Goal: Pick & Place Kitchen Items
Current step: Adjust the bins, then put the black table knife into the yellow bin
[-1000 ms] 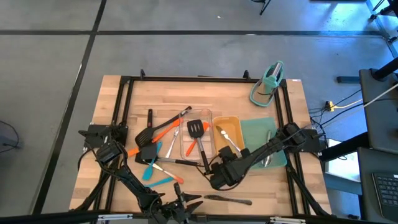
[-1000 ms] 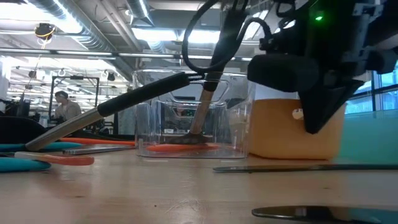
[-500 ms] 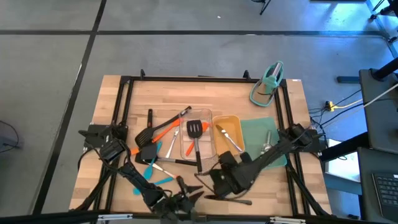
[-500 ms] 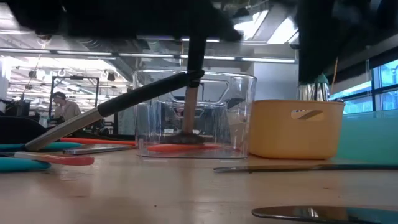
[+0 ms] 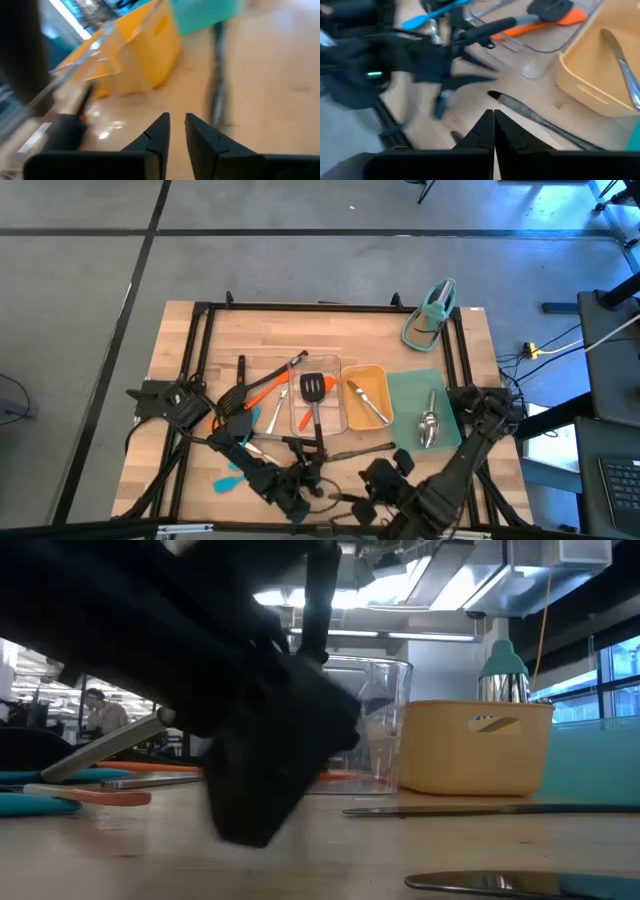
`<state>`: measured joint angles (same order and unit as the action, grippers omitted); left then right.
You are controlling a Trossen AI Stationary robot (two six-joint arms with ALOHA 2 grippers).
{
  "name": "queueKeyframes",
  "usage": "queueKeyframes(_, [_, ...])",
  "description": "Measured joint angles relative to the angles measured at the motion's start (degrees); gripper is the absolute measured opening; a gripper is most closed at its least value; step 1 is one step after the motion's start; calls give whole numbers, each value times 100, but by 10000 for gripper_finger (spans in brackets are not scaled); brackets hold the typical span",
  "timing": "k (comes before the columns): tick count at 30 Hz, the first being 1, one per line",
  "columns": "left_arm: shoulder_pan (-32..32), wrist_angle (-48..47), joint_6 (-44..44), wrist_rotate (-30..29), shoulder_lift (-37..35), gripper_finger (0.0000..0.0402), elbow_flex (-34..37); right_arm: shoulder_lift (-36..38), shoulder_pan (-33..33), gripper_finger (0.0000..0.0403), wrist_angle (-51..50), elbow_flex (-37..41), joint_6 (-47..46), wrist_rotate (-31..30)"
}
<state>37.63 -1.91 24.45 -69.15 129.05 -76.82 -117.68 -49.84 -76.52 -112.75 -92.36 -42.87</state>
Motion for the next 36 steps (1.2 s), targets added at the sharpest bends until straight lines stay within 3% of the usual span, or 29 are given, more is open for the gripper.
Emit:
queueKeyframes(7, [-516, -923, 358, -204, -22, 7, -13, -3, -211, 0, 179, -11, -7, -217])
queueKeyframes(14, [-723, -1027, 308, -207, -28, 3, -17, -7, -204, 0, 221, -11, -15, -217])
queueKeyframes(26, [234, -962, -44, -568, -609, 1, -6, -11, -561, 0, 558, -11, 1070, -164])
queueKeyframes(31, [471, -574, -128, 388, -771, 1, 2, -111, -880, 0, 631, -9, 1081, -153])
queueKeyframes(36, [473, 900, -1207, 1765, -757, 1, 72, -359, -1299, 0, 603, 316, 329, -757])
